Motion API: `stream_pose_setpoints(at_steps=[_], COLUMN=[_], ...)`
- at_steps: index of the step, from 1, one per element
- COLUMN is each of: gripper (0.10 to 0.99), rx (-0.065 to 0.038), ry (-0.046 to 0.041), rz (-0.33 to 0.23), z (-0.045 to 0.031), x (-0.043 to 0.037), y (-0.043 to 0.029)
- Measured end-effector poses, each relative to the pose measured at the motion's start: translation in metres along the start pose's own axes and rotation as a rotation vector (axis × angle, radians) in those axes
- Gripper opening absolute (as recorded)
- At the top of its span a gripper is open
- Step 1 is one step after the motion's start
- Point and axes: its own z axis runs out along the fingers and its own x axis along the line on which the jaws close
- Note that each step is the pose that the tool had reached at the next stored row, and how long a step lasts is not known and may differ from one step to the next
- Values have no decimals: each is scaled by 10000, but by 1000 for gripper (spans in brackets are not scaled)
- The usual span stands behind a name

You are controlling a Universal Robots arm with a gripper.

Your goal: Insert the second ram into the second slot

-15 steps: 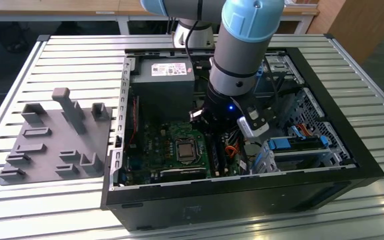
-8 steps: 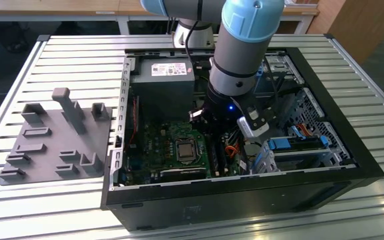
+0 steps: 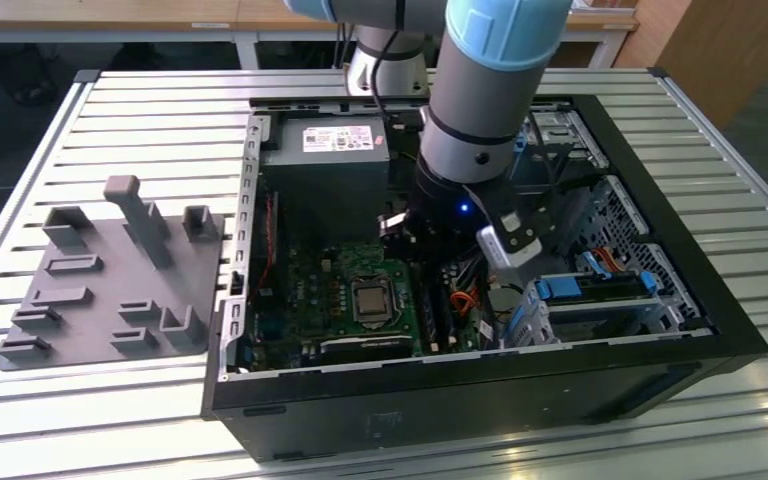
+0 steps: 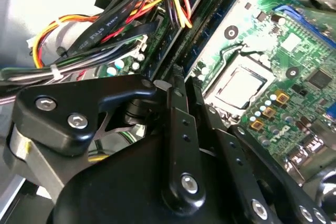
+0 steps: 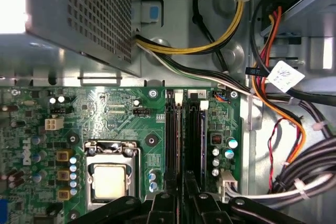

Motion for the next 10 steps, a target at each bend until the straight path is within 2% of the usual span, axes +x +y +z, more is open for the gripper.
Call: stream_pose_setpoints(at_steps=[5, 10], gripper=[212, 196], rx=[0, -4], ry=[0, -1], rz=[0, -2], z=[-117, -125], x=[7, 7], y=[-2, -2])
